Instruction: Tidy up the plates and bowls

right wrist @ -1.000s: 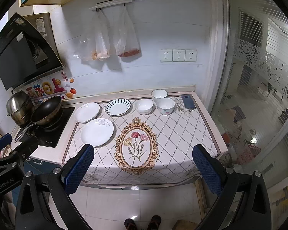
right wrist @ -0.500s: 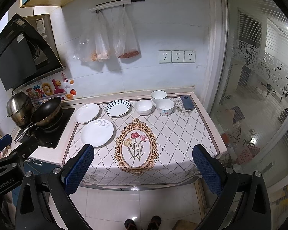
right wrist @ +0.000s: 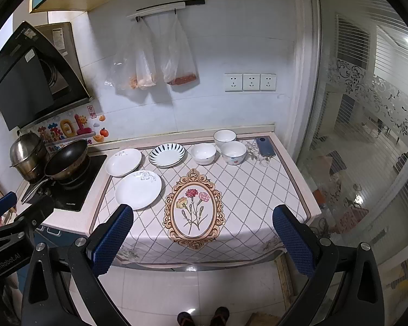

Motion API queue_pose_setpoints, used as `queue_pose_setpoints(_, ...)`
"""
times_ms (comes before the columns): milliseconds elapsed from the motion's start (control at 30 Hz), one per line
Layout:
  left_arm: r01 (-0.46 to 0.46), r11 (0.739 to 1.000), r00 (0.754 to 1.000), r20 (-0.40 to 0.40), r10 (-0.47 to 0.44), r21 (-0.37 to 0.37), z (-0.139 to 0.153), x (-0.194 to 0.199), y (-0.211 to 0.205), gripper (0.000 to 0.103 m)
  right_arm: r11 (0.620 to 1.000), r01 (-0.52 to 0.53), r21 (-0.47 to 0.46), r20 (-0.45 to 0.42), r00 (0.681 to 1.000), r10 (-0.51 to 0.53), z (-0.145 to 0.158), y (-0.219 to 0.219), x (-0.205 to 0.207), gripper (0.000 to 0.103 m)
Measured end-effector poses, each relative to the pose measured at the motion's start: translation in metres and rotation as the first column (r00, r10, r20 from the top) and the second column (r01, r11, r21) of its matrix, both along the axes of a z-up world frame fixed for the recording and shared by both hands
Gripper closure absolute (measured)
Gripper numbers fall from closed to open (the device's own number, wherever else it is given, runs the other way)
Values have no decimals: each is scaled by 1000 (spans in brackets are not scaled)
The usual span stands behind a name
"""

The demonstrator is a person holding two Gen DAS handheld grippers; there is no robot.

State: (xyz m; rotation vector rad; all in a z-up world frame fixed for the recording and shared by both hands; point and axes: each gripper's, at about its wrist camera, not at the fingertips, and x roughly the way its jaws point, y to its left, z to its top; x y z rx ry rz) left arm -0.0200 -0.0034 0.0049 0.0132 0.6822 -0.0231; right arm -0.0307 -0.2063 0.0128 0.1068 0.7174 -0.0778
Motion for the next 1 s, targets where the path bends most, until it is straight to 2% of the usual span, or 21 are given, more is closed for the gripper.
queue_pose_setpoints(333, 4, 1000, 1000, 8, -4, -4, -1, -2, 10, 0, 1000, 12, 13, 7, 1000, -12, 0, -2, -1, 0)
queue_pose_setpoints(467, -30, 1000, 999, 16, 30, 6, -11, 19, 33, 0, 998, 28, 60, 42, 999, -30, -8, -4, 2, 0)
queue_pose_setpoints(567, -87, 996, 996, -4, 87, 24, -32, 45, 59, 0, 997, 9, 83, 36, 999, -12, -23, 0, 21, 0)
queue_pose_setpoints(667, -137, 990, 986, -90, 140, 31, -65, 82, 85, 0, 991, -15, 131, -23, 1000, 18, -52, 6, 53, 0)
queue_pose_setpoints(733, -174, 984, 968, -178, 175, 20, -95, 113, 105, 0, 986, -37, 162, -78, 996, 50, -75, 13, 80, 0)
queue_pose_setpoints(800, -201, 979, 952, -231, 199, 16, -119, 136, 119, 0, 980, -64, 187, -135, 987, 90, -103, 19, 113, 0)
queue_pose_setpoints(933, -246, 968, 918, -308, 251, 56, -172, 187, 135, 0, 968, -101, 230, -214, 965, 151, -162, 31, 179, 0)
queue_pose_setpoints(1000, -246, 966, 908, -330, 257, 76, -195, 210, 138, 0, 966, -91, 241, -275, 948, 158, -196, 35, 216, 2)
